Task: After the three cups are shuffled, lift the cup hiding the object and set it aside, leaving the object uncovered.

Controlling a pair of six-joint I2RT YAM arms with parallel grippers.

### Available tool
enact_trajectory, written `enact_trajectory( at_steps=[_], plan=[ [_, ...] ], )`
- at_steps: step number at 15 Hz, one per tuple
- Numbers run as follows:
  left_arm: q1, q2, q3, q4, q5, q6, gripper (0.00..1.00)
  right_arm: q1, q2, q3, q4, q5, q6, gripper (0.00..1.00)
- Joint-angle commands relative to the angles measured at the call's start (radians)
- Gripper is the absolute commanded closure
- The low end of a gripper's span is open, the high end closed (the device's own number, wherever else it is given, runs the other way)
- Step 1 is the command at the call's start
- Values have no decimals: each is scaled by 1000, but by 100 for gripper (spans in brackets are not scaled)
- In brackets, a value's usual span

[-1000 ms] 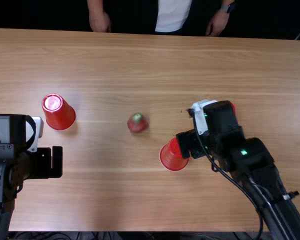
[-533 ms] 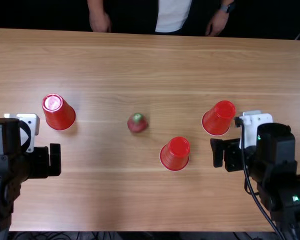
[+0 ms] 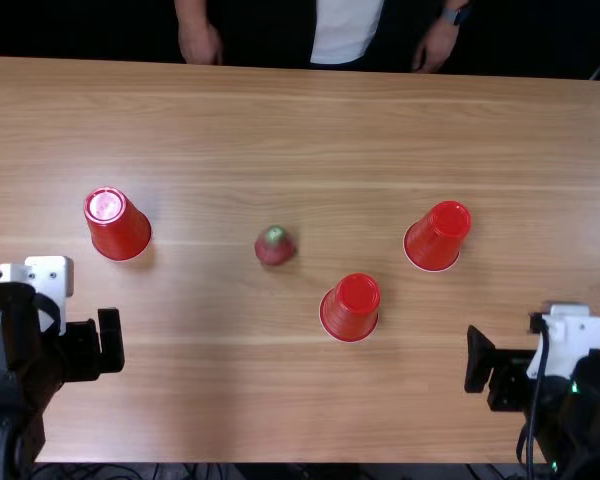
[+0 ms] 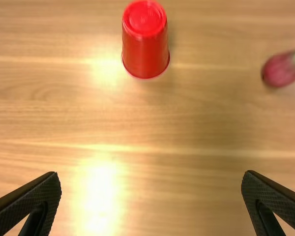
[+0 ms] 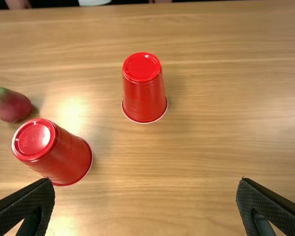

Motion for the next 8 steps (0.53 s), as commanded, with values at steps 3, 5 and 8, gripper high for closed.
enact_trajectory(
  at_steps=[3, 5, 8],
  plan=[
    [-9, -133, -151, 18, 12, -49, 0, -11, -177, -107, -9, 7, 5, 0],
    [-8, -247, -270, 81, 12, -49, 0, -41, -306, -178, -2, 39, 2, 0],
    [-2, -437, -481, 162, 10, -51, 0, -76, -520, -276, -7, 46, -7, 0]
  ],
)
